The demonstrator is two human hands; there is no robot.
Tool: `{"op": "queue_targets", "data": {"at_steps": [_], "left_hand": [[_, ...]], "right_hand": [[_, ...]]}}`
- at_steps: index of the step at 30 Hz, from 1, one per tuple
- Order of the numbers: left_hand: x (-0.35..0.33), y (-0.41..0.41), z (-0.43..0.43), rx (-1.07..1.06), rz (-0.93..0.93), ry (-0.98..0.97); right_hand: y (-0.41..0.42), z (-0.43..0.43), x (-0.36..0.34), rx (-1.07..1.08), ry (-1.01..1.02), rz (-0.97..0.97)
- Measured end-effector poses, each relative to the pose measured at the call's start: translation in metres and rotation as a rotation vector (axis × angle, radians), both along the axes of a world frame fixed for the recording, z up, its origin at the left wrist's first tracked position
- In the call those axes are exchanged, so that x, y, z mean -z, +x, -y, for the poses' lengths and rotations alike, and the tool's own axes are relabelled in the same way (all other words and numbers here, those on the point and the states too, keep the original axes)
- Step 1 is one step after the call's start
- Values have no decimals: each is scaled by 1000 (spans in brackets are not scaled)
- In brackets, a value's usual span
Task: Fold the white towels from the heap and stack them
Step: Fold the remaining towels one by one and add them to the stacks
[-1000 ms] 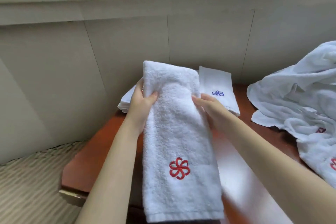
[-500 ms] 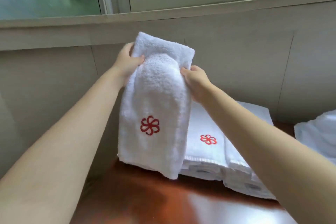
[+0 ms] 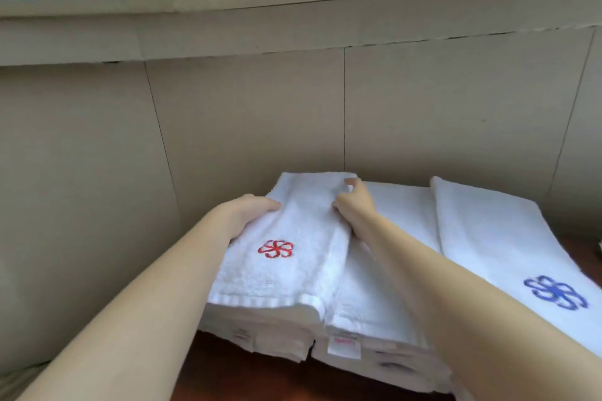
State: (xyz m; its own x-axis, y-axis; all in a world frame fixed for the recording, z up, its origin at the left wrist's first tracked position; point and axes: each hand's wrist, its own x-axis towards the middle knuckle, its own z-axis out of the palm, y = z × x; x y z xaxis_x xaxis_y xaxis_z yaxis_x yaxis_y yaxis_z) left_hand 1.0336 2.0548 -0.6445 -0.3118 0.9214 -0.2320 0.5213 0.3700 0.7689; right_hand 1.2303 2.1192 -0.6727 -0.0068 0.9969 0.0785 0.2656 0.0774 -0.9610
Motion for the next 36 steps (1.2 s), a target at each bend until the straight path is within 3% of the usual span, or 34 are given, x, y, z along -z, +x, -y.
{"op": "queue_targets", "data": {"at_steps": [2,4,7,10,13,15,18,20,22,25,27,31,34,36], "left_hand": [[-10,4,-3,69,75,75],[-21,9,-9,93,158,277],[-20,11,-17,39,65,481],[-4,5,-17,67,-144,220],[2,-6,-8,35,-155,52],[0,-14,3,37,-33,10],[-8,-20,39,114,311,-116],[-9,-24,65,171,411,-208],[-7,-26,83,168,418,-166],[-3,-28,98,-57,307,72],[-1,-26,108,-159,331,119],[8,-19,128,-131,380,8],[14,-15,137,-148,380,36],[13,-11,140,-171,279,67]], "right_hand": [[-2,-2,-4,13,77,-4],[-6,-2,-10,36,226,-18],[-9,-6,-9,28,274,57],[-4,-8,-1,30,139,338],[-5,-3,-1,30,123,314],[-5,1,-3,39,95,235],[-5,21,-9,30,-16,122],[-5,43,-17,-32,-130,125],[-4,68,-28,-150,-271,168],[-4,103,-41,-368,-462,107],[-5,120,-43,-411,-519,64],[-7,141,-40,-339,-513,112],[-4,152,-42,-302,-481,109],[-5,160,-41,-217,-352,257]]}}
